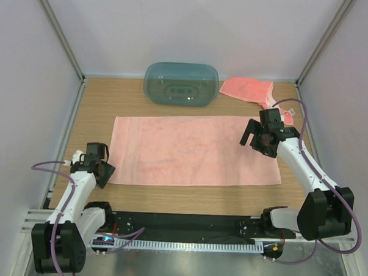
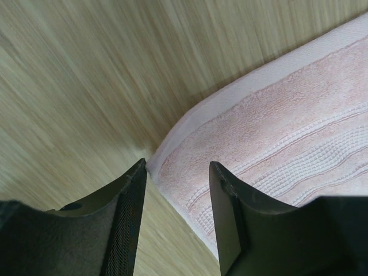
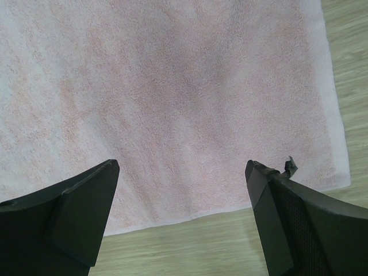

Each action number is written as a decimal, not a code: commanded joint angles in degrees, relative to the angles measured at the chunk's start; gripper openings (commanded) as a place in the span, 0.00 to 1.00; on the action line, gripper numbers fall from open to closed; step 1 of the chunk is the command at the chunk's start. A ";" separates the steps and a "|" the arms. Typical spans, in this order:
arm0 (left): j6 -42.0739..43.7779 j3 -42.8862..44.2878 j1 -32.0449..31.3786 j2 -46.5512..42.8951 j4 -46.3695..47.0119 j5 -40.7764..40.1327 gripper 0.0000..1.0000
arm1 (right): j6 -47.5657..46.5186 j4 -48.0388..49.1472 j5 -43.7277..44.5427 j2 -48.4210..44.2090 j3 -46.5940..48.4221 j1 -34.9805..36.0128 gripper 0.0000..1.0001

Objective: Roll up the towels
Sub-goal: Fold the towel

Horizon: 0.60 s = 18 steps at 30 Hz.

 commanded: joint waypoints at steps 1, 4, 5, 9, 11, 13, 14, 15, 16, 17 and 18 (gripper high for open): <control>-0.08 -1.16 0.19 -0.57 4.43 -3.08 0.48 | -0.43 1.70 -0.74 0.66 -0.44 0.10 1.00; 0.27 -1.51 0.27 0.92 5.75 -3.34 0.48 | -0.52 1.61 -0.74 0.40 -0.44 -0.33 1.00; 0.45 -1.52 0.27 1.53 6.63 -3.17 0.48 | -0.35 1.53 -0.57 0.40 -0.44 -0.42 1.00; 0.71 -1.60 0.18 3.56 8.39 -2.47 0.42 | -0.08 0.56 -0.39 -0.04 0.00 -0.51 1.00; 1.15 -1.43 0.19 3.47 9.01 -2.03 0.29 | 0.36 0.12 -0.13 -0.30 0.00 -0.51 1.00; 2.20 -1.08 0.27 2.60 8.92 -1.94 0.10 | 0.88 0.03 0.22 -1.26 -0.09 -0.51 0.99; 2.73 -0.12 0.27 2.25 8.66 -1.68 0.05 | 0.97 -0.05 0.49 -1.53 -0.44 -0.51 1.00; 3.52 0.50 0.27 1.63 8.31 -1.06 0.00 | 1.84 0.12 0.75 -2.23 -0.70 -0.51 0.99; 4.40 1.38 0.27 1.45 8.31 -0.01 0.00 | 2.37 0.73 0.40 -3.20 -1.31 -0.68 0.99; 7.54 2.26 0.27 1.54 8.22 1.21 0.00 | 3.25 2.65 -0.82 -5.90 -3.67 -1.56 1.00; 8.87 6.01 0.19 1.89 5.35 2.27 0.00 | 4.91 3.80 -2.40 -7.15 -5.17 -2.17 1.00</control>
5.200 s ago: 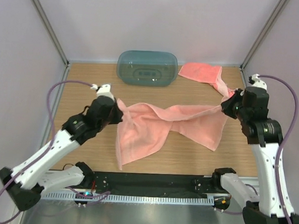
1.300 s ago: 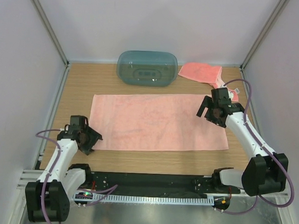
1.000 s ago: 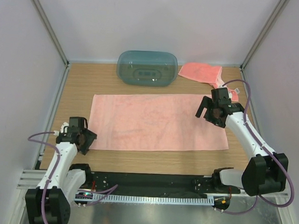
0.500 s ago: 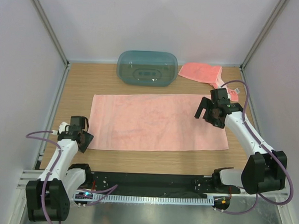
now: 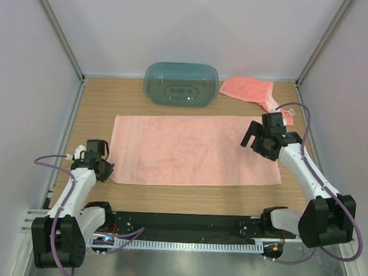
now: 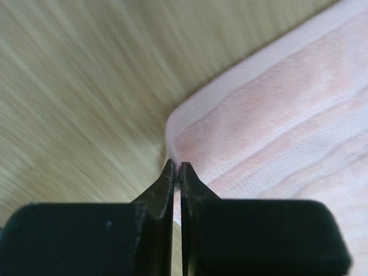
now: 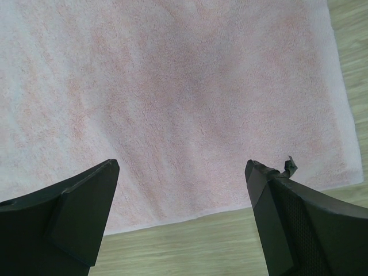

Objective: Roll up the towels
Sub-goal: Fold the towel

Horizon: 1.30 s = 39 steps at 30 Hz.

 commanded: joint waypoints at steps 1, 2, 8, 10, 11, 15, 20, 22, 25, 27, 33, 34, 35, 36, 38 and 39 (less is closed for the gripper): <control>6.69 8.42 0.18 -0.01 -2.26 3.80 0.00 | 4.16 3.48 -3.82 -7.18 -4.66 -2.02 1.00; 7.93 10.09 0.01 0.86 -2.88 4.69 0.00 | 4.95 2.97 -3.84 -8.93 -6.41 -3.34 1.00; 13.81 21.25 0.01 3.42 -7.72 12.95 0.00 | 11.02 4.72 -13.84 -16.23 -16.61 -21.43 1.00; 18.56 25.20 0.01 5.26 -9.56 13.66 0.00 | 10.76 3.14 -12.99 -16.77 -17.06 -27.24 1.00; 20.14 26.53 0.01 6.05 -11.83 14.10 0.00 | 10.67 2.44 -12.20 -16.33 -16.97 -28.56 1.00; 27.35 27.86 -0.08 10.00 -14.49 14.28 0.00 | 10.32 1.12 -12.72 -13.26 -17.50 -34.28 1.00; 28.24 26.72 0.01 12.03 -12.39 17.97 0.00 | 10.23 4.44 -16.41 -7.56 -22.50 -41.66 0.97; 28.50 26.98 -0.08 12.73 -12.64 18.32 0.00 | 9.79 5.51 -16.33 -5.88 -23.47 -42.11 0.96; 28.86 26.81 0.01 12.30 -12.47 18.67 0.00 | 9.18 6.39 -15.28 -4.47 -24.26 -42.20 0.91; 28.77 26.63 0.01 11.60 -12.29 18.59 0.00 | 9.26 7.35 -15.88 -4.46 -24.88 -42.11 0.83; 28.59 26.36 0.01 9.57 -11.94 18.06 0.00 | 8.74 8.76 -16.58 -2.19 -24.27 -42.11 0.56; 28.59 26.36 0.01 9.49 -11.94 18.06 0.00 | 8.65 8.94 -16.85 -1.92 -24.27 -42.11 0.51; 28.59 26.36 0.10 9.49 -11.94 18.23 0.00 | 8.65 9.29 -17.37 -1.74 -24.18 -42.11 0.40; 28.59 26.36 0.10 9.49 -11.94 18.06 0.00 | 8.56 9.55 -17.73 -1.65 -24.35 -42.11 0.35; 28.59 26.36 0.10 9.49 -12.03 18.32 0.00 | 8.47 9.99 -18.25 -1.65 -24.53 -42.11 0.27; 28.59 26.36 0.10 9.57 -11.94 18.24 0.00 | 8.39 10.25 -18.52 -1.30 -24.53 -42.11 0.26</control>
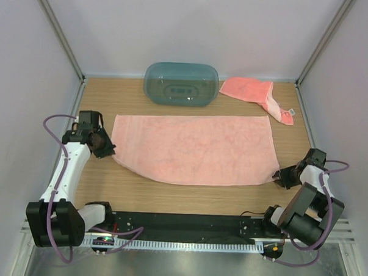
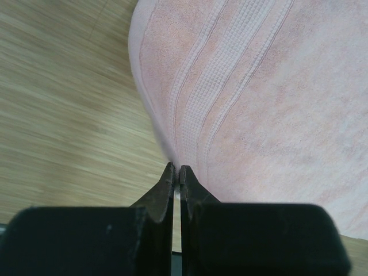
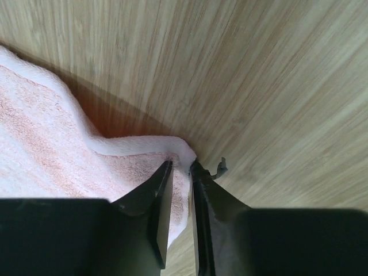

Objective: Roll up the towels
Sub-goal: Fold the towel

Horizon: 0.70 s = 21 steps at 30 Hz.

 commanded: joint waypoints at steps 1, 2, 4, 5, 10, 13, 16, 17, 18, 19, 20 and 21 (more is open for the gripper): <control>0.75 -0.19 0.10 -1.20 0.45 1.40 0.00 | -0.95 2.12 -1.58 1.67 -0.84 0.05 0.24; 0.75 -0.19 0.01 -1.20 0.45 1.32 0.00 | -1.04 2.65 -1.84 2.20 -0.84 0.05 0.18; 0.66 -0.19 0.01 -1.29 0.36 1.06 0.00 | -1.47 2.74 -2.99 2.99 -0.58 0.05 0.12; 0.57 -0.10 0.10 -1.29 0.36 0.88 0.00 | -1.65 2.74 -3.25 2.99 -0.40 0.05 0.03; 0.48 -0.02 0.10 -1.03 0.01 0.26 0.00 | -2.62 -0.85 -2.90 -2.18 2.40 0.05 0.01; 0.48 0.34 0.18 -1.99 0.10 1.49 0.00 | -2.88 -4.28 -4.82 -6.75 5.30 0.05 0.01; 0.05 0.16 0.18 -3.75 -0.16 1.41 0.00 | -2.71 -8.76 -6.59 -9.57 7.85 0.84 0.01; -0.04 0.25 0.18 -4.19 -0.51 1.32 0.00 | -2.01 -8.95 -7.90 -10.36 7.60 1.11 0.01; -0.74 0.33 0.18 -5.15 -0.86 1.14 0.00 | -0.96 -8.60 -9.22 -11.24 6.90 1.11 0.01; -1.09 0.60 0.18 -5.59 -1.30 1.05 0.00 | 0.62 -7.90 -10.45 -13.77 5.42 1.11 0.01; -2.14 1.03 0.18 -6.38 -2.26 1.05 0.00 | 2.63 -6.76 -12.55 -15.27 5.40 1.19 0.01; -2.67 1.39 0.18 -6.82 -2.79 1.05 0.00 | 3.18 -7.36 -13.01 -15.29 5.40 1.20 0.01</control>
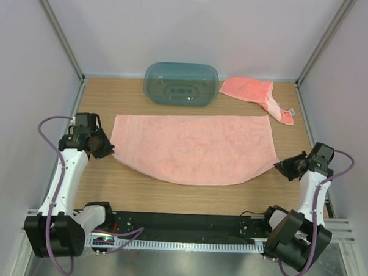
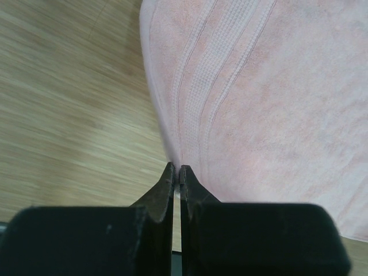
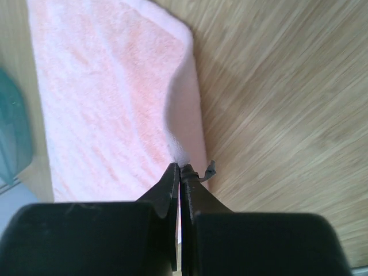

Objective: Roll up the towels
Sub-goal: Fold the towel

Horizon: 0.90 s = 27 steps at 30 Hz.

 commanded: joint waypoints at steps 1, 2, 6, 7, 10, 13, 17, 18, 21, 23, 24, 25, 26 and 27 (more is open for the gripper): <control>-2.11 1.74 0.18 -2.72 -2.71 0.55 0.00 | 3.79 -2.51 -5.34 -3.48 1.42 0.32 0.01; -2.55 2.70 0.18 -3.16 -3.33 0.11 0.00 | 3.88 -2.95 -5.60 -3.75 2.47 0.32 0.01; -2.12 5.69 0.18 -3.87 -6.75 -3.82 0.00 | 4.76 -3.85 -4.72 -2.52 7.40 0.23 0.01; -1.77 6.48 0.27 -3.26 -7.28 -3.84 0.00 | 5.37 -1.31 -5.16 -2.35 7.76 0.23 0.01; -1.59 8.85 0.27 -2.28 -9.74 -3.67 0.00 | 5.12 -2.33 -5.08 -0.42 11.34 0.23 0.01; -1.41 10.27 0.27 -3.07 -11.41 -5.24 0.00 | 4.94 -4.01 -5.16 -1.29 13.03 0.23 0.01; 0.43 12.99 0.89 -4.30 -14.74 -6.74 0.00 | 4.68 -5.76 -5.07 -4.10 12.94 0.23 0.01; 0.70 13.60 0.97 -4.30 -15.54 -7.18 0.00 | 4.59 -6.12 -5.25 -4.37 13.03 0.23 0.01; 1.58 15.01 1.15 -5.09 -17.92 -8.59 0.00 | 4.32 -7.26 -5.69 -4.81 13.47 -0.20 0.01; 1.49 15.10 1.24 -5.97 -18.71 -9.90 0.00 | 4.50 -7.62 -4.21 -6.12 13.73 -0.56 0.01; 1.32 15.01 1.33 -6.76 -18.71 -10.00 0.00 | 4.59 -7.36 -4.11 -6.13 14.00 -0.64 0.01; 1.14 14.93 1.41 -6.94 -18.45 -10.00 0.00 | 4.76 -6.66 -4.11 -5.60 14.17 -0.73 0.01; 0.96 14.49 1.50 -6.85 -17.67 -9.48 0.00 | 4.94 -6.22 -4.80 -4.99 14.35 -0.73 0.01; 0.79 14.31 1.42 -5.72 -17.31 -8.95 0.00 | 5.02 -5.25 -6.20 -4.11 14.87 -0.73 0.01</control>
